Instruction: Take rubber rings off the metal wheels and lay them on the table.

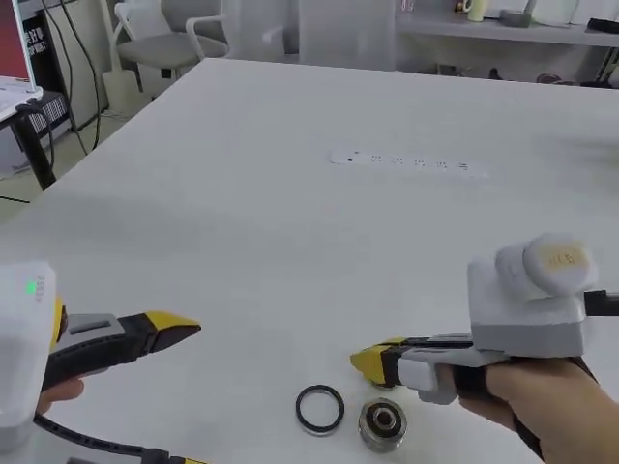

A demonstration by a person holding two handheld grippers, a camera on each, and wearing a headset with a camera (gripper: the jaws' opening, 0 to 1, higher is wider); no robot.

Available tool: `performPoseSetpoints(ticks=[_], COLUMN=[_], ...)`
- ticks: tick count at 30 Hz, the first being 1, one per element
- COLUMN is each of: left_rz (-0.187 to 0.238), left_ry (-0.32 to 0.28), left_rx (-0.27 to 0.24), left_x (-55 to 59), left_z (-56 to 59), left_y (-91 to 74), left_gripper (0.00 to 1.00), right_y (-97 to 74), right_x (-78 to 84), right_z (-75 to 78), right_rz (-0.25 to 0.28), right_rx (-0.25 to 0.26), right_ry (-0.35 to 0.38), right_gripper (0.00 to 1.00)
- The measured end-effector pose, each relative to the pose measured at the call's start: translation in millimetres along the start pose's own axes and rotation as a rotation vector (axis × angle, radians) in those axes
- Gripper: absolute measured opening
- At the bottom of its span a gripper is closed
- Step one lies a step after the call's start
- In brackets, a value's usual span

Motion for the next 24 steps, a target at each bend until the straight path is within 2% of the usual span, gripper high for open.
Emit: performPoseSetpoints(ticks=[5,12,16,19,24], left_rz=[0.001,0.005,0.008,0.023,0.066], left_ry=[-0.002,0.001,0.013,0.036,0.051], left_rx=[0.000,0.000,0.009,0.012,0.034], left_x=[1.0,-2.3,-6.4,-13.9,-35.9], left_z=[-1.9,1.5,4.7,5.6,9.9], left_y=[0.1,-0.5,-1.8,-3.0,-1.7], left_gripper=[0.83,0.83,0.83,0.85,0.86], right_y=[-6.6,-12.6,-16.8,-22.1,-30.5], right_x=[-9.4,-16.7,-20.8,-24.0,-25.7], right_z=[0.0,0.2,0.1,2.7,9.0], right_rz=[0.022,0.021,0.029,0.036,0.039], right_rx=[0.004,0.014,0.016,0.027,0.050], right_ry=[-0.046,-0.113,-0.154,-0.196,-0.244], right_gripper=[0.06,0.08,0.13,0.16,0.20])
Point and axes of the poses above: the centre of the closed fingertips' face, and the gripper's own axes: y roughly forward along the fingers, z roughly to its right, x roughly out of its underside, the point moved 3 cm from there along -y, roughly backward along the fingers, and after that the axes turned 15 degrees about -x, right-handed, at the moved point
